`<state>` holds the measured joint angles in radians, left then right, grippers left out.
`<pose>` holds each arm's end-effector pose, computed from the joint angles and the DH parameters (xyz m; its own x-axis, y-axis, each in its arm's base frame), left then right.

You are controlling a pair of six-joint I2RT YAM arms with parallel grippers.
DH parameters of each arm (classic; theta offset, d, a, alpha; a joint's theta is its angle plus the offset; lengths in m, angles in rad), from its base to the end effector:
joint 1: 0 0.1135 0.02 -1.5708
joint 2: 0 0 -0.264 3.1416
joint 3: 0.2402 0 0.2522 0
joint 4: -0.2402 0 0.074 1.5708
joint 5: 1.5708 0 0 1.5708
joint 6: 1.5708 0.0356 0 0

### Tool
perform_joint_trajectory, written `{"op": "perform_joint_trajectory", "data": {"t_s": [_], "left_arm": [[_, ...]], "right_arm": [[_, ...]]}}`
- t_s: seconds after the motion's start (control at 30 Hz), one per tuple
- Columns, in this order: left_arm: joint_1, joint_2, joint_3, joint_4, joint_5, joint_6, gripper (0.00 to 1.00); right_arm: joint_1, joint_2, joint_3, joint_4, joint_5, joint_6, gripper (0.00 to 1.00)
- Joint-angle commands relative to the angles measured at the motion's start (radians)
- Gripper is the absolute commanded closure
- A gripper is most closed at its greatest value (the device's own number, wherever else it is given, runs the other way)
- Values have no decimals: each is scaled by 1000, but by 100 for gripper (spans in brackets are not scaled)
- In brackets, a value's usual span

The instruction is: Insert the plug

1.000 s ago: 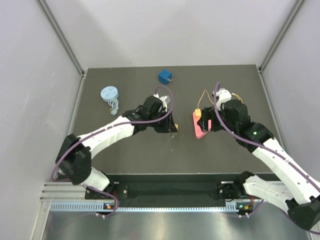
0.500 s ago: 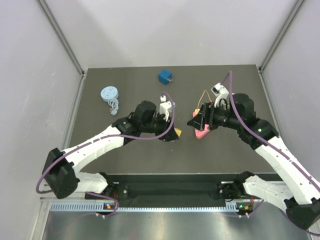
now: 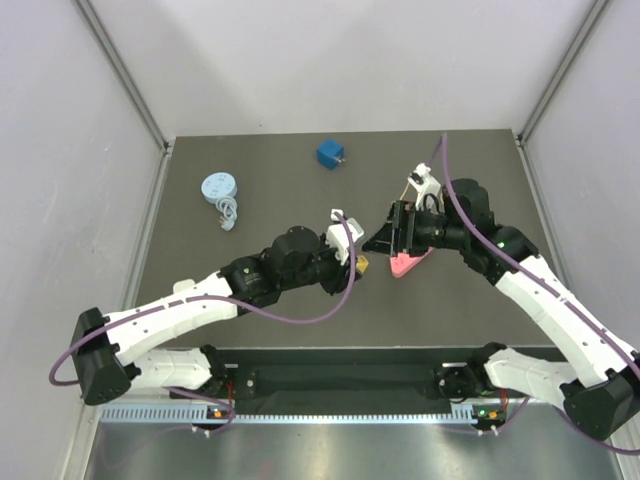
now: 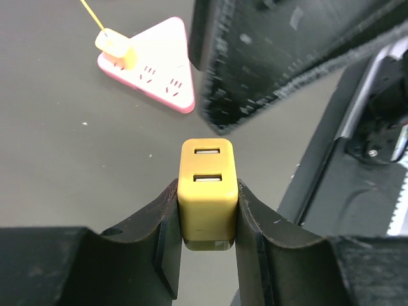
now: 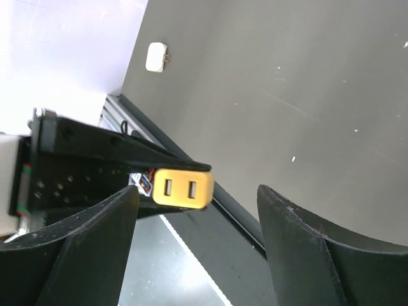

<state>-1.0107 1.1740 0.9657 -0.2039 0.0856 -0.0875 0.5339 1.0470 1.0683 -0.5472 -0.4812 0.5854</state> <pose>0.1410 -0.2307 0.3212 -0.2894 0.2977 -0.9097 0.8637 0.4908 -0.1142 0.1835 0.1276 0.3543 -0.7998 0.0962 -0.5925 -0.4244 0.6074 0.6715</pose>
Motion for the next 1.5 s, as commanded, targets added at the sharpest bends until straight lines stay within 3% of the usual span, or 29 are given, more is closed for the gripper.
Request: {"op": "perform_joint_trajectory", "data": {"t_s": [0.0,0.7,0.9,1.07,1.1,1.13,1.2,1.23,1.3,1.33,1.47], "left_arm": [[-26,-10,-7,66,-116,68,100],[-62,1,4,61,-141,78,100],[-63,3,2,63,-145,78,100],[-63,7,2,57,-173,69,100],[-63,9,2,55,-182,68,96],[-63,9,2,51,-184,63,86],[-63,10,4,41,-175,63,74],[-63,9,4,37,-170,63,63],[-63,6,-1,26,-153,58,32],[-63,1,-4,24,-147,60,24],[-65,-27,-21,17,-126,54,22]], "right_arm": [[6,11,52,50,-36,8,26],[159,133,33,38,19,-64,33],[190,156,47,26,33,-79,51],[202,162,41,12,49,-96,90],[202,157,39,12,50,-96,95],[202,154,38,13,65,-95,100],[202,143,38,12,104,-93,100],[201,142,39,15,116,-99,100],[201,136,50,12,151,-111,100],[195,137,58,10,157,-134,100],[164,160,99,-5,181,-203,100]]}}
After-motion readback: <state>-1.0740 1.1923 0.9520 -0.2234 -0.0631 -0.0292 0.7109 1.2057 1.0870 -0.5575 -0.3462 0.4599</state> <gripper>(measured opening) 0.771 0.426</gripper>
